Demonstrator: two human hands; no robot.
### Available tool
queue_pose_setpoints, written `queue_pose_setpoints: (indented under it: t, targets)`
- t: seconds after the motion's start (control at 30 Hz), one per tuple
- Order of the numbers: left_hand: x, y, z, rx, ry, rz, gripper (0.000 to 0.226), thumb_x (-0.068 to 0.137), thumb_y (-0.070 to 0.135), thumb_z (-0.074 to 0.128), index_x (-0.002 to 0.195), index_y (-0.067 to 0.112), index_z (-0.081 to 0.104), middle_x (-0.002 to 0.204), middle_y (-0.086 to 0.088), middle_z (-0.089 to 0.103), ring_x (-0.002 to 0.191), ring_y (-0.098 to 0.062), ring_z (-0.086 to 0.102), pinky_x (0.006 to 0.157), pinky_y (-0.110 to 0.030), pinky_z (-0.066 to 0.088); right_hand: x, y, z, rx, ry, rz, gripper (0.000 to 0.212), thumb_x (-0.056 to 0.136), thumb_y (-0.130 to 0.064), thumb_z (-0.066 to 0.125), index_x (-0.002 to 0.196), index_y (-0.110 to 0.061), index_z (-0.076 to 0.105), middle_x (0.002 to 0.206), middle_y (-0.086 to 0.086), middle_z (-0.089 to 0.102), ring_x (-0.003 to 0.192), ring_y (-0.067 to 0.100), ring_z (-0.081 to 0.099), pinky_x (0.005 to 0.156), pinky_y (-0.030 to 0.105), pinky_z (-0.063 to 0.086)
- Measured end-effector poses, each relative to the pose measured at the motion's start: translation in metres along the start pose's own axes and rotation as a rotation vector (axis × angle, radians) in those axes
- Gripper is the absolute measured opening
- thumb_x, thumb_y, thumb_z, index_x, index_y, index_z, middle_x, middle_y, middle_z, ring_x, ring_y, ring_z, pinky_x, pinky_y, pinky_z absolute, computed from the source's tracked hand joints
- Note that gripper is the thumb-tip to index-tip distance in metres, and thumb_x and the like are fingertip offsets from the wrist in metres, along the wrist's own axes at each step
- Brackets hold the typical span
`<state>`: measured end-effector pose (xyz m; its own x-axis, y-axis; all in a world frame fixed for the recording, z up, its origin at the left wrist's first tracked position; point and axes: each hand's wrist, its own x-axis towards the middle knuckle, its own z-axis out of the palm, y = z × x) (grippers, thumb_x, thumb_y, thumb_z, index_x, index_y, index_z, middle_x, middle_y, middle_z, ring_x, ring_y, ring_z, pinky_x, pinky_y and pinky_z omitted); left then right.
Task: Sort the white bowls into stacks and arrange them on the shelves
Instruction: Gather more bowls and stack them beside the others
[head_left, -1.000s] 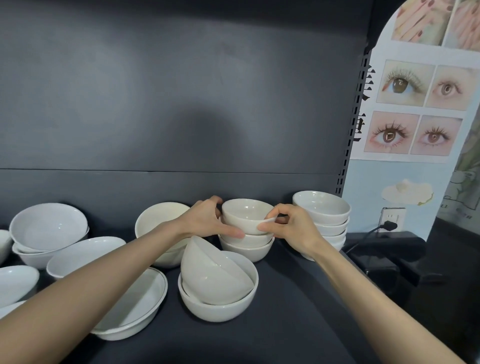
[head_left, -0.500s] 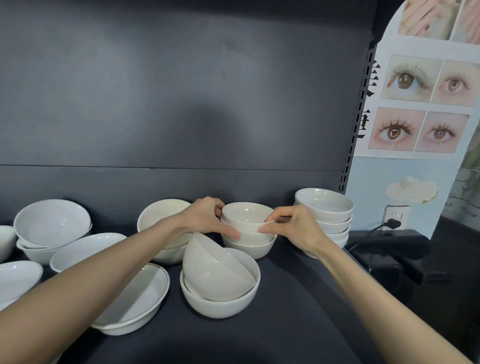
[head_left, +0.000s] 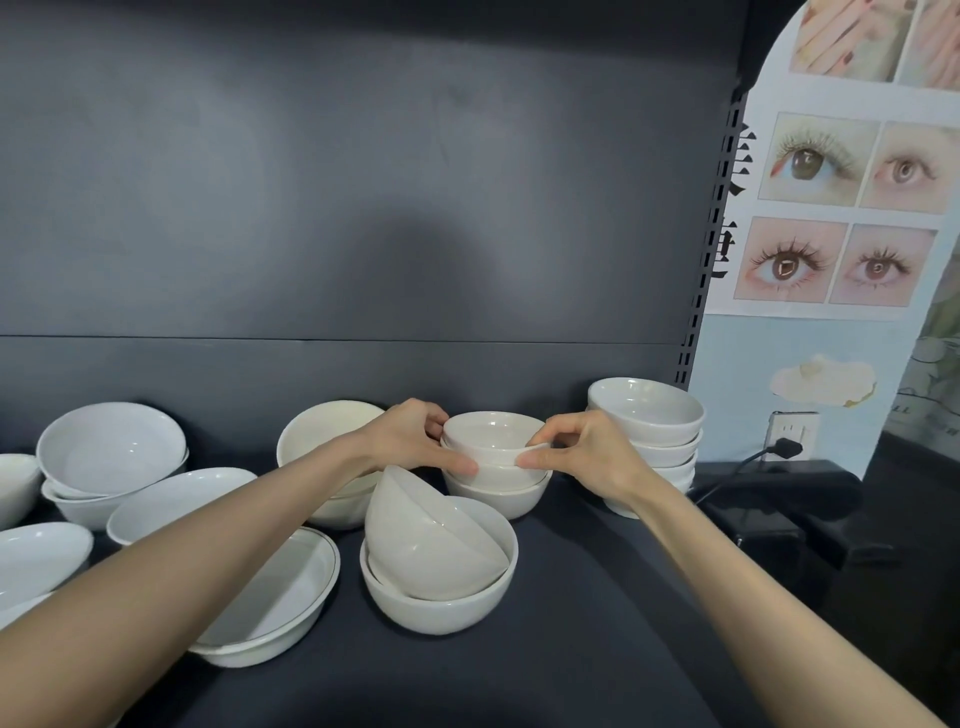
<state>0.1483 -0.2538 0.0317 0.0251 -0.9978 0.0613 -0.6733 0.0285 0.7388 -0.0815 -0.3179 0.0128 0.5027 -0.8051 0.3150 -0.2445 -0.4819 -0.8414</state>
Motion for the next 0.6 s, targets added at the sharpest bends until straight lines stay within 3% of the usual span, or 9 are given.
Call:
queue_pose_setpoints:
  t: [0.2, 0.3, 0.43, 0.6]
  targets:
    - [0.0, 0.002, -0.002, -0.025, -0.023, -0.008, 0.08, 0.035, 0.047, 0.086, 0.102, 0.008, 0.068, 0.101, -0.007, 0.074, 0.1, -0.026, 0.069, 0.096, -0.046, 0.051, -0.001, -0.001, -0.001, -0.036, -0.006, 0.028, 0.017, 0.067, -0.021, 0.086, 0.076, -0.012, 0.074, 0.076, 0.004, 0.068, 0.077, 0.017, 0.058, 0.082, 0.04, 0.05]
    - [-0.005, 0.005, -0.002, -0.032, -0.044, -0.009, 0.077, 0.04, 0.046, 0.086, 0.105, 0.008, 0.068, 0.104, -0.008, 0.074, 0.102, -0.026, 0.068, 0.097, -0.044, 0.051, -0.003, -0.005, 0.0, -0.065, 0.0, 0.04, 0.02, 0.067, -0.025, 0.086, 0.081, -0.017, 0.075, 0.08, -0.002, 0.066, 0.088, 0.022, 0.06, 0.088, 0.037, 0.049]
    - [-0.017, 0.008, -0.01, -0.107, 0.079, 0.005, 0.04, 0.072, 0.027, 0.083, 0.102, 0.006, 0.068, 0.107, -0.011, 0.071, 0.099, -0.023, 0.067, 0.085, -0.034, 0.057, -0.013, -0.018, 0.001, -0.028, 0.055, 0.012, 0.02, 0.071, -0.014, 0.083, 0.088, -0.017, 0.072, 0.105, 0.007, 0.064, 0.106, 0.035, 0.059, 0.098, 0.045, 0.048]
    - [-0.049, 0.016, -0.022, -0.143, 0.13, 0.047, 0.024, 0.086, 0.026, 0.07, 0.103, 0.009, 0.069, 0.107, -0.012, 0.071, 0.094, -0.017, 0.066, 0.083, -0.031, 0.056, -0.029, -0.035, -0.001, -0.044, 0.135, -0.099, 0.007, 0.078, -0.016, 0.077, 0.084, -0.017, 0.073, 0.1, 0.003, 0.07, 0.099, 0.021, 0.064, 0.093, 0.036, 0.05]
